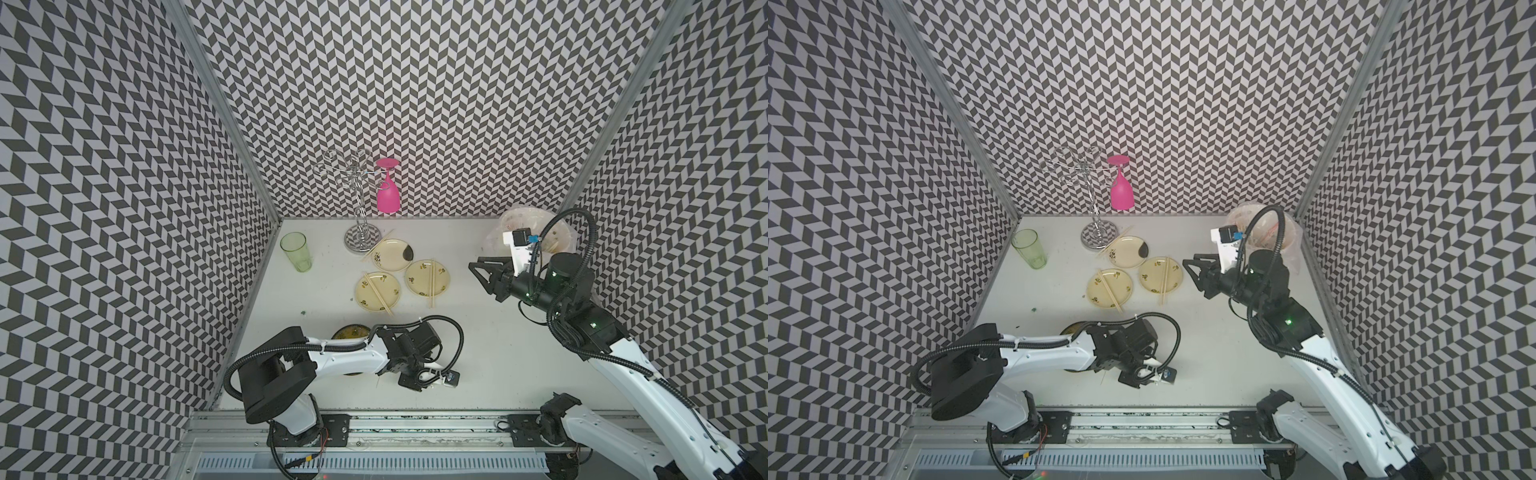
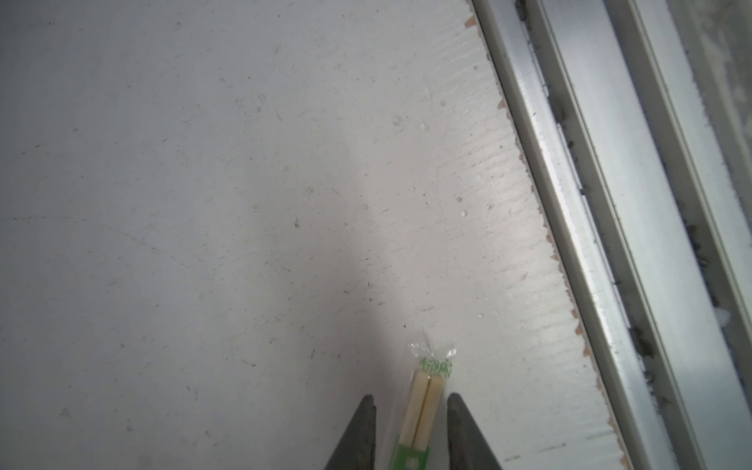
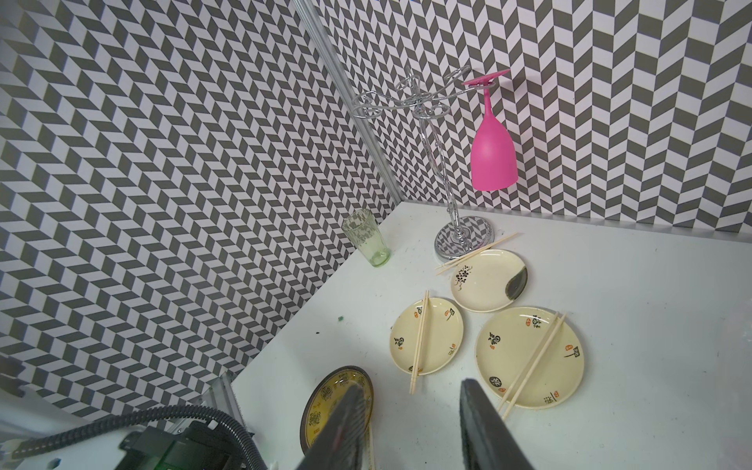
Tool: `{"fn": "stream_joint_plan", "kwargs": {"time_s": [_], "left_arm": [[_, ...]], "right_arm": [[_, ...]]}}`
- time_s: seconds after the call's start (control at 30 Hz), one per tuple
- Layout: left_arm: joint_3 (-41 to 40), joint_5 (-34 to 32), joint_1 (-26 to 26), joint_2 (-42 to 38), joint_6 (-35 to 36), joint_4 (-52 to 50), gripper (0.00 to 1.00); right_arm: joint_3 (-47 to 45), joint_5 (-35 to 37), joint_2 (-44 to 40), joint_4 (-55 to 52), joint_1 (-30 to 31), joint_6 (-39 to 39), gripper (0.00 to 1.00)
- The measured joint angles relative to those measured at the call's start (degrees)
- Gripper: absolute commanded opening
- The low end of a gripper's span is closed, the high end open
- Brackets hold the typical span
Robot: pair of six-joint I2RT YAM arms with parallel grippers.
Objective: Remove the packaging of disposable chopsticks
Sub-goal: Pick up the disposable chopsticks from the center of the board.
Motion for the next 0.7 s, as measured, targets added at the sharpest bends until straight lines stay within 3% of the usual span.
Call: {"fn": "stream_joint_plan", "kwargs": {"time_s": [0.4, 0.7], "left_arm": [[0.00, -0.07, -0.59, 2.25, 0.00, 0.31, 0.34], [0.39, 0.20, -1.22, 3.21, -0.22, 0.85, 0.22]], "right_arm": [[0.00, 0.07, 1.01, 1.51, 0.00, 1.07, 0.39], [0.00, 0.20, 1.14, 1.66, 0.00, 1.16, 0.38]]}}
